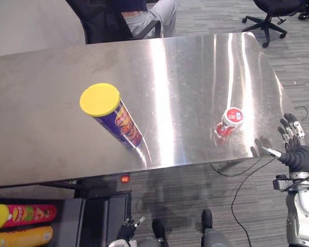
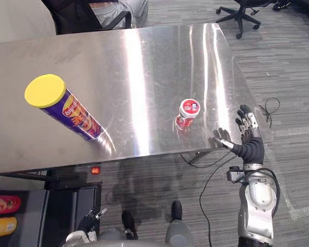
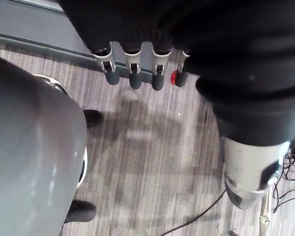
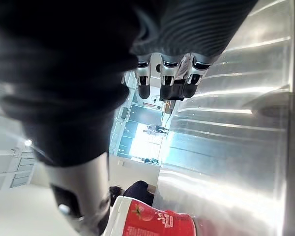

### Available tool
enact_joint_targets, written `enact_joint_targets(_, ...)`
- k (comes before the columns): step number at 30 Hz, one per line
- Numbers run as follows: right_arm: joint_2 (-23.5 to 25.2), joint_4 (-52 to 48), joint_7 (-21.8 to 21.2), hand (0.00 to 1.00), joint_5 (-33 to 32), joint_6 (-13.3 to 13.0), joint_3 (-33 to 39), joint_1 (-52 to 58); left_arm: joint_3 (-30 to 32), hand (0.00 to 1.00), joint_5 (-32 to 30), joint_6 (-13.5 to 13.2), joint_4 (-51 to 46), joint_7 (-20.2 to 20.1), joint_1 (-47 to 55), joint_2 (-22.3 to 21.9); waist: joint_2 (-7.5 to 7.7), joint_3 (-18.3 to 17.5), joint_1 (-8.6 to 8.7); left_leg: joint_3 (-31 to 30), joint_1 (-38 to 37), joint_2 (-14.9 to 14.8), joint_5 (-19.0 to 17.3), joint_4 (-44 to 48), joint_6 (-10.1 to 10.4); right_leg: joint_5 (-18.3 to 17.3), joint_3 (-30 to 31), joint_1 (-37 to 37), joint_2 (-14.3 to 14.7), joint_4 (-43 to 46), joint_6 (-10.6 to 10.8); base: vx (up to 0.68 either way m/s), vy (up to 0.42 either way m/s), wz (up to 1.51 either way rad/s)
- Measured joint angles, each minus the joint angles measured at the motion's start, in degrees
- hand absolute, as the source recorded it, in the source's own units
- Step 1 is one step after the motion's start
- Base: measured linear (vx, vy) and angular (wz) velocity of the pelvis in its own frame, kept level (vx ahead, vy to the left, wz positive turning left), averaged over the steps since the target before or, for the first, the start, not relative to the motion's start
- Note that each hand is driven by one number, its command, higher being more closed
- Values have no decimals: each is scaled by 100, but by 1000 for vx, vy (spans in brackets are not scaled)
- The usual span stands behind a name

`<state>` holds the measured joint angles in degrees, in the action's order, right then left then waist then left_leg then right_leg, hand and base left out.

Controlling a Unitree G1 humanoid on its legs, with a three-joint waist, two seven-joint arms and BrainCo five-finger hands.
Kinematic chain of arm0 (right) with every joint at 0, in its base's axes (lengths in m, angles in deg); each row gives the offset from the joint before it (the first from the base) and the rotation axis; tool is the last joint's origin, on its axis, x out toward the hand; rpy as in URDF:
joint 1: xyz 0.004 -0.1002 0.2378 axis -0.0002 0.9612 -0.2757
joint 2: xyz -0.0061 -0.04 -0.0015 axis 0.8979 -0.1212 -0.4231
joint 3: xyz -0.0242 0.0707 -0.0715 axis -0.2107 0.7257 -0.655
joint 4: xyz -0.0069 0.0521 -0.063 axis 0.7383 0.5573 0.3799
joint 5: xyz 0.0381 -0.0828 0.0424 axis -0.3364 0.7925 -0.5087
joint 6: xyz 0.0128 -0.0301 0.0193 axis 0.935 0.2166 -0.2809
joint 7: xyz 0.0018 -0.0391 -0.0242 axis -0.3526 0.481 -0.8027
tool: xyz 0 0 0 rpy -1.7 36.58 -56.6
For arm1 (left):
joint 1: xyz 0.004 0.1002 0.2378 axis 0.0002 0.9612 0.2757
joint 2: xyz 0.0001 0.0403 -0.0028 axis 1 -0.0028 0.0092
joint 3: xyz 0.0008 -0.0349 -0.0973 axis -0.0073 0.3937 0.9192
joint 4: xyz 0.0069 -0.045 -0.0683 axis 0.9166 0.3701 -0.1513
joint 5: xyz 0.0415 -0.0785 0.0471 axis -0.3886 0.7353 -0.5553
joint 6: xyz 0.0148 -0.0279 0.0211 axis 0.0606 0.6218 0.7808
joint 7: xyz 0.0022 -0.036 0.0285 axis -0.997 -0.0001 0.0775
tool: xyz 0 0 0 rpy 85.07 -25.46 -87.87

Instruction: Put the gum and the chips on the shelf.

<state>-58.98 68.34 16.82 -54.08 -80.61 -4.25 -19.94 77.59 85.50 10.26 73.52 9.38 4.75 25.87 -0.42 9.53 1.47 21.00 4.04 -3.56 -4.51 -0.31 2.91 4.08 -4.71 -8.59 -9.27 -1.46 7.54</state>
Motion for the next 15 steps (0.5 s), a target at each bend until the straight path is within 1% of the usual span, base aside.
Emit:
enact_joint_targets(10,-18,252,26,0,20,17,-185,-248,-19,0,2,-11,-23,-6,-10,19,16,29,-20,-145,168,8,106,49,-30,-13,-132,-40,-19,-53,-6,-70,-40,6)
enact_joint_targets(15,-21,254,62,0,167,16,-184,-305,-51,0,4,-16,-31,-7,-15,43,33,38,-32,-203,199,39,202,-45,-41,-26,-178,-90,-30,-52,-19,-41,-18,5)
